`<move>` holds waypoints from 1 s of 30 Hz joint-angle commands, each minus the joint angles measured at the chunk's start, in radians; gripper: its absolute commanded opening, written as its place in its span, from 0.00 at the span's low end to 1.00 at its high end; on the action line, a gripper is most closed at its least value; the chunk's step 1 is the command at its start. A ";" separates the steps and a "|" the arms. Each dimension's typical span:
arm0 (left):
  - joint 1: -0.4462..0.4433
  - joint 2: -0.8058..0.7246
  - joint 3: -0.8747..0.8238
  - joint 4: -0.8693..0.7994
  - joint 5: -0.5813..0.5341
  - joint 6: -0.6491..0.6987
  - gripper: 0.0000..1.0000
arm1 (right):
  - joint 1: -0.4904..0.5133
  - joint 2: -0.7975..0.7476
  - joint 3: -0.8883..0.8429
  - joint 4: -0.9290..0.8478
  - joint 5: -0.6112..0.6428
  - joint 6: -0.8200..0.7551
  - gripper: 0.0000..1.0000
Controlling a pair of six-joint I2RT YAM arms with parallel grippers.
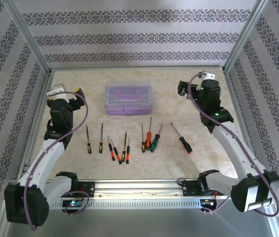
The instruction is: Pack the tool kit
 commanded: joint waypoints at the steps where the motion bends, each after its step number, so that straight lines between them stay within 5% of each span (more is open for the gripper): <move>1: 0.013 -0.072 0.034 -0.281 0.020 -0.231 0.99 | -0.149 -0.041 -0.125 -0.155 -0.332 0.335 0.98; 6: 0.057 -0.114 -0.061 -0.116 0.190 -0.345 0.99 | -0.166 -0.054 -0.176 -0.173 -0.411 0.322 0.88; 14: 0.056 0.360 0.374 -0.414 0.453 -0.154 0.87 | 0.112 0.041 -0.109 -0.280 -0.247 0.189 0.70; 19: 0.041 0.613 0.627 -0.562 0.512 -0.095 0.85 | 0.256 0.181 -0.045 -0.271 -0.207 0.207 0.55; 23: 0.007 0.809 0.821 -0.677 0.558 -0.075 0.76 | 0.344 0.307 0.028 -0.240 -0.204 0.220 0.33; 30: -0.046 1.038 1.047 -0.753 0.575 -0.066 0.74 | 0.412 0.502 0.175 -0.195 -0.156 0.229 0.22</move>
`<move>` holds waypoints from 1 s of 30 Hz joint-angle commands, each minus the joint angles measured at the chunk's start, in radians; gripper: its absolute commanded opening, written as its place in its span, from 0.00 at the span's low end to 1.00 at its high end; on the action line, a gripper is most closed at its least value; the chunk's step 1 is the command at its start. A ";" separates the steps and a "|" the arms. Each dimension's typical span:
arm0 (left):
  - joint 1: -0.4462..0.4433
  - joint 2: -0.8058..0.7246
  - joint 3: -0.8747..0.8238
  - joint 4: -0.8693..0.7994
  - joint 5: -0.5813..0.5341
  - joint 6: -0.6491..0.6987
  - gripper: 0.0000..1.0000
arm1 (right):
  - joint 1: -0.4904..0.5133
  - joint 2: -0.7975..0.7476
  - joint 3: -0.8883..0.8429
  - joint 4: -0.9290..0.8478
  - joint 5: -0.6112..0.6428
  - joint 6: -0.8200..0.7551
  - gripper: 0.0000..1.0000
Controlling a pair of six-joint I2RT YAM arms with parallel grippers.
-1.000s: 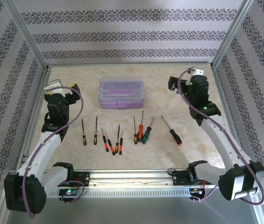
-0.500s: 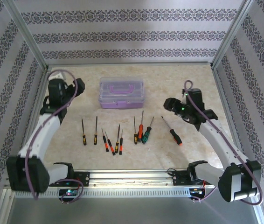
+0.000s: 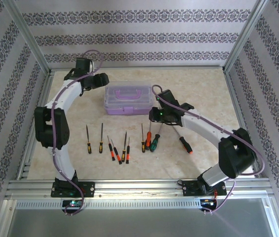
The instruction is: Pack the tool kit
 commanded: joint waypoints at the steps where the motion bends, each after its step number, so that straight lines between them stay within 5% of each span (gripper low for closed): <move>1: -0.017 0.050 0.089 -0.092 0.043 0.026 0.74 | 0.007 0.075 0.083 0.027 0.046 0.003 0.21; 12: -0.040 0.158 0.195 -0.156 0.046 0.068 0.72 | -0.043 0.293 0.262 -0.002 0.063 0.003 0.20; 30: -0.146 -0.140 -0.419 0.050 0.033 -0.003 0.68 | -0.182 0.494 0.497 -0.020 -0.047 -0.026 0.35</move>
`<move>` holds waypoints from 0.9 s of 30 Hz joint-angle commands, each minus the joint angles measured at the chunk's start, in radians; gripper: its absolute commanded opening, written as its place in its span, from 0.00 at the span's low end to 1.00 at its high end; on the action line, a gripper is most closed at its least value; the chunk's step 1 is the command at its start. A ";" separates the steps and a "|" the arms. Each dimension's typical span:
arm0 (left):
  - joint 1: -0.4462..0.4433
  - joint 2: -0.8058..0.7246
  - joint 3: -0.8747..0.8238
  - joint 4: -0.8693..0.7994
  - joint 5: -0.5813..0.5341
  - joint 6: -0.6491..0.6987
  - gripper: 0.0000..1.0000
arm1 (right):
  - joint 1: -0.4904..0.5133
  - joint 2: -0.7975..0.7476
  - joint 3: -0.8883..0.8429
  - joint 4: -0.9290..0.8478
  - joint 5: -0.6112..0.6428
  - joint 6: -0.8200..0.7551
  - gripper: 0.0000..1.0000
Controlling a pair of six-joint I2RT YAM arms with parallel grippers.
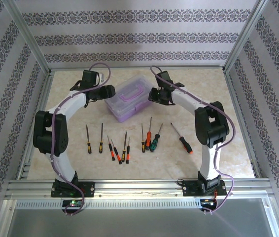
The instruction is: Pack the tool kit
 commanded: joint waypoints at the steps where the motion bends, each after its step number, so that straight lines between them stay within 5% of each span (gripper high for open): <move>1: -0.076 0.007 -0.093 -0.139 0.006 -0.001 0.68 | -0.007 0.049 0.086 -0.009 -0.056 -0.013 0.36; 12: -0.148 -0.121 0.001 -0.347 0.047 0.045 0.68 | -0.012 0.173 0.329 -0.110 -0.264 -0.049 0.48; 15: -0.147 -0.118 0.081 -0.419 -0.006 0.050 0.70 | -0.022 0.157 0.357 -0.214 -0.226 -0.129 0.51; 27: -0.151 -0.050 0.240 -0.488 -0.172 -0.035 0.81 | -0.078 -0.163 -0.046 -0.104 -0.251 -0.111 0.55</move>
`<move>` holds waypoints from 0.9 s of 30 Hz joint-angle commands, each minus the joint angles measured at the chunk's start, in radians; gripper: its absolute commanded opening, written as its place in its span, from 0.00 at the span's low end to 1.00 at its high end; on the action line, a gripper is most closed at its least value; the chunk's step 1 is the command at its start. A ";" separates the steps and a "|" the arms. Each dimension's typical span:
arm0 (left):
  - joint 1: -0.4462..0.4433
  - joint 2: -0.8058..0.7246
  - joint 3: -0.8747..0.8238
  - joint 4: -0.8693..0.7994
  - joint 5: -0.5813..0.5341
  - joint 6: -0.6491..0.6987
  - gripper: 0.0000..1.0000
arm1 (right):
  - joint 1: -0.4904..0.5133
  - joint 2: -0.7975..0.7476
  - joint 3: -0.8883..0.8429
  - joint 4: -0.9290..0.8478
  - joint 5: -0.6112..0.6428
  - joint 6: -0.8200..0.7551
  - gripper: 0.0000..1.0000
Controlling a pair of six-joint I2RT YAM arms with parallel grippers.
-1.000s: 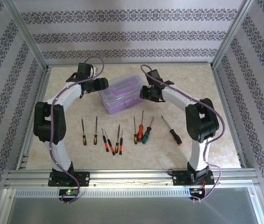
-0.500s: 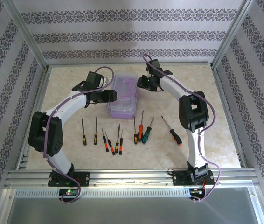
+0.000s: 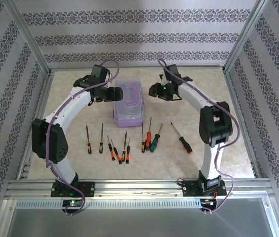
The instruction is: Pack the tool kit
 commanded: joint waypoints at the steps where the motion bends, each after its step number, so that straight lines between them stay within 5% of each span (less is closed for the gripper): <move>1: -0.014 0.014 0.022 -0.055 -0.054 -0.055 0.81 | 0.001 -0.133 -0.112 0.020 -0.012 -0.009 0.56; 16: -0.024 -0.053 -0.028 0.038 -0.163 -0.066 0.88 | -0.012 -0.371 -0.355 0.073 0.074 0.045 0.55; 27: -0.031 -0.036 -0.021 0.027 -0.026 -0.021 0.87 | -0.026 -0.377 -0.456 0.306 -0.188 0.123 0.66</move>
